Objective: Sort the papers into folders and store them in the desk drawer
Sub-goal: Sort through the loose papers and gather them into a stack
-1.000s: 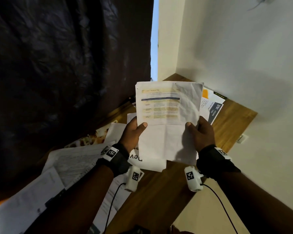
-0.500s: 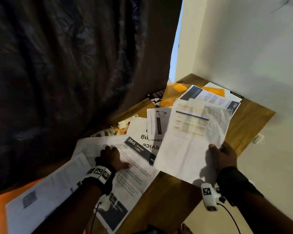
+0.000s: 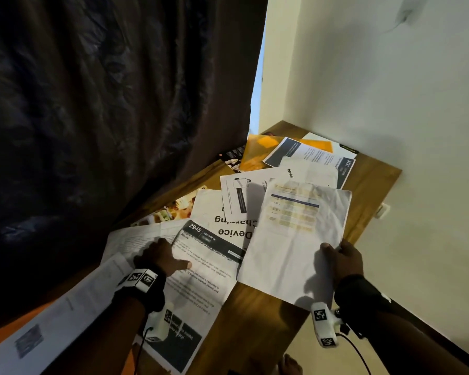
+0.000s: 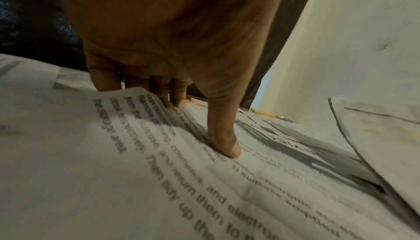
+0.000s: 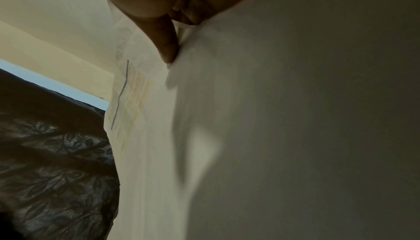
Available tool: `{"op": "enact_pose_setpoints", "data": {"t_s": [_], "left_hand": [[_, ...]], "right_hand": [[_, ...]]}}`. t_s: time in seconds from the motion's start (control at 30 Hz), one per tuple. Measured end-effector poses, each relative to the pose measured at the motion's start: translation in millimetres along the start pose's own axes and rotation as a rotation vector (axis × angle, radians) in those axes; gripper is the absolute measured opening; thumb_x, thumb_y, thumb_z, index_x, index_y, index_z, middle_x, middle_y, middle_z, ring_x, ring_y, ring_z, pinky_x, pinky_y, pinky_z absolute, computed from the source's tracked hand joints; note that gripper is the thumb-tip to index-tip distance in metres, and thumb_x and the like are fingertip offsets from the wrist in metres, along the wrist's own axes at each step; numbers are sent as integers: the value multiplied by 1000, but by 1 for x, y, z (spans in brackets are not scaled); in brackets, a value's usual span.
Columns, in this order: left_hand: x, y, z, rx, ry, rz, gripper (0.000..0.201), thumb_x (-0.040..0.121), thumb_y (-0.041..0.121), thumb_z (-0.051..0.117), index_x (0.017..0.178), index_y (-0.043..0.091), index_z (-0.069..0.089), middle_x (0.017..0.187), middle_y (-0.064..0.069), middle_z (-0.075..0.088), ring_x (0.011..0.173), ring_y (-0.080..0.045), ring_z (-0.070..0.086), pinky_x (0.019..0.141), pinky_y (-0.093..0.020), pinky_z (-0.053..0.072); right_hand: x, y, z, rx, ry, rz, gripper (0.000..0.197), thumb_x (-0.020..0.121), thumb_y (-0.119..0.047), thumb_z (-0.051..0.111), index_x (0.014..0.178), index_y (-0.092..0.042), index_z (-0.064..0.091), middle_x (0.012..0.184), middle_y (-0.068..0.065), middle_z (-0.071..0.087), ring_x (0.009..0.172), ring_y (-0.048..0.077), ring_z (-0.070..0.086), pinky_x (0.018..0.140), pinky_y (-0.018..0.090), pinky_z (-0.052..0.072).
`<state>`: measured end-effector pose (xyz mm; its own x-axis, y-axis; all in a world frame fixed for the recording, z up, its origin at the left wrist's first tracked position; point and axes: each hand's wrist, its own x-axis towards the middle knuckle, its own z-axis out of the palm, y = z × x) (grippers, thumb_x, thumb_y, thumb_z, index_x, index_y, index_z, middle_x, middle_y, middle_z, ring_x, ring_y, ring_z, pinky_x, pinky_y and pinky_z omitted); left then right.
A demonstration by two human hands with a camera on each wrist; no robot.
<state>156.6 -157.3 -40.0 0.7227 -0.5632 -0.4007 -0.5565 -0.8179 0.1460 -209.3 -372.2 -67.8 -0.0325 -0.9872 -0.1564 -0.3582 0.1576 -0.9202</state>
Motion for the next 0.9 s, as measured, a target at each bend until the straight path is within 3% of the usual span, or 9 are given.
{"op": "enact_pose_setpoints", "data": {"t_s": [0.1, 0.27, 0.33, 0.4, 0.5, 0.6, 0.73, 0.83, 0.9], "left_hand": [[11, -8, 6, -77, -6, 70, 92, 40, 77, 64, 118, 27, 62, 124, -8, 62, 112, -33, 59, 95, -49, 50], [3, -19, -1, -506, 35, 197, 19, 78, 27, 77, 89, 24, 62, 97, -4, 68, 101, -32, 64, 88, -45, 52], [-10, -21, -14, -692, 31, 292, 25, 75, 31, 77, 98, 35, 67, 109, 2, 68, 108, -28, 63, 90, -37, 53], [-25, -20, -33, -823, 77, 392, 37, 82, 17, 75, 115, 32, 65, 117, 6, 62, 107, -16, 61, 88, -18, 49], [-45, -14, -58, -927, 168, 466, 38, 80, 13, 75, 97, 46, 71, 95, 21, 73, 91, 3, 67, 78, -11, 51], [-41, -8, -62, -1104, 146, 451, 29, 85, 8, 69, 102, 32, 72, 100, 11, 76, 95, -9, 71, 78, -24, 57], [-33, 32, -55, -1186, 119, 493, 27, 91, -1, 61, 115, 12, 66, 99, 8, 76, 96, -8, 71, 75, -16, 54], [-18, 62, -35, -1177, 75, 484, 28, 92, -1, 60, 112, 19, 64, 95, 19, 74, 93, 2, 68, 78, -12, 51], [-9, 75, -22, -1190, 49, 450, 27, 87, 11, 65, 110, 26, 66, 100, 17, 74, 101, -7, 67, 86, -23, 52]], "right_hand": [[0, 0, 1, -11, -13, -17, 31, 83, -13, 71, 64, -7, 47, 62, 11, 44, 64, 25, 43, 68, 41, 40], [-2, 1, 3, -18, -51, -18, 35, 83, -12, 70, 62, -8, 43, 61, 11, 41, 64, 23, 41, 67, 40, 38], [1, -3, 5, -26, -69, -25, 31, 84, -13, 69, 67, 0, 47, 64, 15, 43, 65, 25, 43, 68, 40, 40], [4, -5, 8, -42, -83, -31, 29, 85, -15, 68, 74, 5, 51, 68, 17, 46, 67, 26, 46, 70, 41, 42], [5, -12, 14, -72, -105, -60, 28, 85, -16, 68, 71, -3, 48, 65, 13, 46, 67, 25, 46, 69, 43, 44], [1, -23, 21, -111, -127, -84, 29, 85, -21, 68, 68, -7, 49, 67, 15, 52, 67, 27, 48, 65, 39, 43], [-9, -37, 44, -5, -256, -82, 25, 77, -31, 66, 86, -7, 63, 83, 19, 69, 81, 40, 63, 75, 48, 53], [-11, -44, 59, 46, -377, -96, 22, 77, -29, 66, 92, -12, 66, 88, 7, 74, 89, 33, 68, 85, 51, 54], [-14, -54, 66, 67, -437, -115, 18, 81, -26, 65, 94, -15, 67, 91, 2, 75, 91, 28, 69, 86, 50, 55]]}}
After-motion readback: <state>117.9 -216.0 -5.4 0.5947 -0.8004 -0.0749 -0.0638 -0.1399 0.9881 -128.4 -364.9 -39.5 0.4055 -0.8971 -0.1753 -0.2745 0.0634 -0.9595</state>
